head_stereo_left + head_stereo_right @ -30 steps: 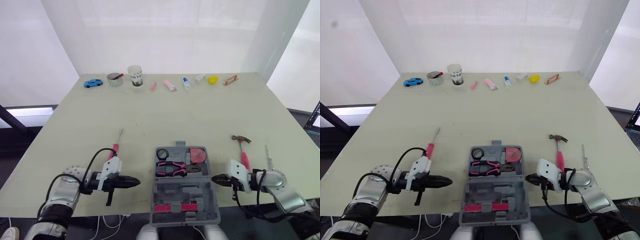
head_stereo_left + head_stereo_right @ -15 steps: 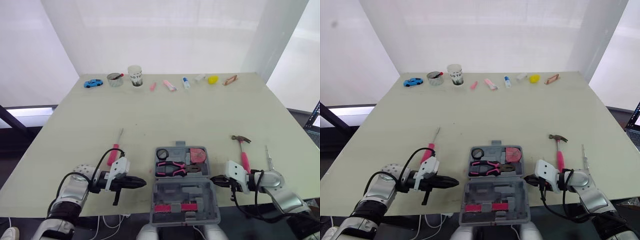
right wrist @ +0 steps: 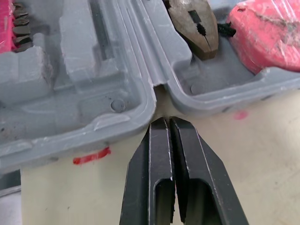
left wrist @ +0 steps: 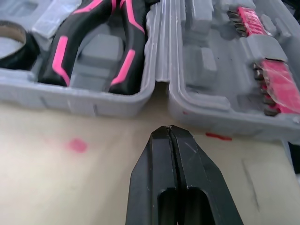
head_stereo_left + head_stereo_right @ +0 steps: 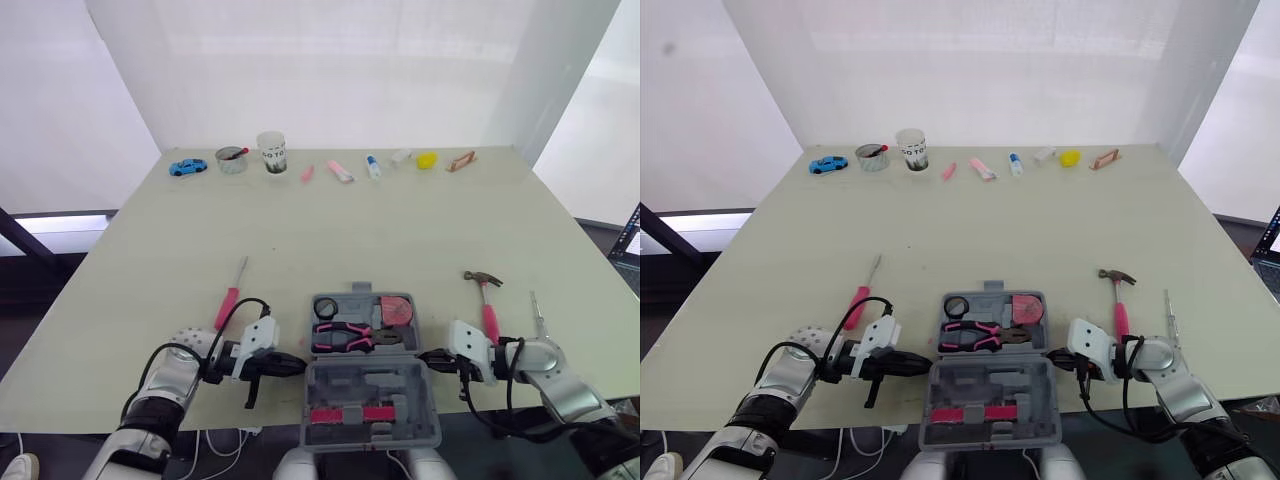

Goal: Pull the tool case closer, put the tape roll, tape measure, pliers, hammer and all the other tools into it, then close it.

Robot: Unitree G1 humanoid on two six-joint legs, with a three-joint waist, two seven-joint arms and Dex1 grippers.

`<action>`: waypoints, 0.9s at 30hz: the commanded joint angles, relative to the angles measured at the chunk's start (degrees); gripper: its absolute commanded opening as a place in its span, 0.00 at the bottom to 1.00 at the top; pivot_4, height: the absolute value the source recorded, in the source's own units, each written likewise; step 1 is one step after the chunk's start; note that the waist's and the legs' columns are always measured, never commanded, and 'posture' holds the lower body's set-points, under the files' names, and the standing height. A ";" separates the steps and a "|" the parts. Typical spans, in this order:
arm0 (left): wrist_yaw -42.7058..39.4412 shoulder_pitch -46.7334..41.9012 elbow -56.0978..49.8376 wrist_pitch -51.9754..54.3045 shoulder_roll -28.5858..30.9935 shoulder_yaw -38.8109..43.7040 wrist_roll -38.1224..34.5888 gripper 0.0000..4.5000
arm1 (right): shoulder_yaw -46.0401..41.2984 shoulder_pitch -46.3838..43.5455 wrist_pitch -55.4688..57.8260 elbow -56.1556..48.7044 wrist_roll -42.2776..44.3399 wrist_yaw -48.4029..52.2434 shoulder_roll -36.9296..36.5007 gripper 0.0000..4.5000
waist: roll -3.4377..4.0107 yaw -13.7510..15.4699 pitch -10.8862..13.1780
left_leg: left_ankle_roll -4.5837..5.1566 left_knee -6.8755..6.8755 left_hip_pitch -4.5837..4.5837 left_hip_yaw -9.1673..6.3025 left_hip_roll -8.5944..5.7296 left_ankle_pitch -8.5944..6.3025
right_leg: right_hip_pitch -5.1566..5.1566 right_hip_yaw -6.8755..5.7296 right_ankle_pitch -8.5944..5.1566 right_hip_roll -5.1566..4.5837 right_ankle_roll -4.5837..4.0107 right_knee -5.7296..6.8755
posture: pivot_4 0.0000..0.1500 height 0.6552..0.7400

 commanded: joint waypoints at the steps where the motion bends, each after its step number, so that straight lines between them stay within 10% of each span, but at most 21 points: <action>1: 0.90 -0.77 0.64 0.31 -1.02 -0.73 0.32 0.00 | 0.22 -0.81 -0.49 -0.20 0.22 0.56 0.24 0.03 | 0.00 0.03 0.00 | 0.00 0.01 0.00 -0.01 0.00 0.00 | 0.02 0.00 0.00 0.00 0.00 0.00 | 1.00 1.00; 27: 4.61 -4.90 4.95 -0.38 -4.62 -0.28 0.70 0.00 | -2.38 -5.39 3.10 0.95 3.26 0.65 4.19 0.03 | 0.02 0.03 0.00 | 0.01 0.15 0.15 -0.12 -0.02 0.02 | 0.24 0.00 0.05 0.03 -0.08 -0.01 | 1.00 1.00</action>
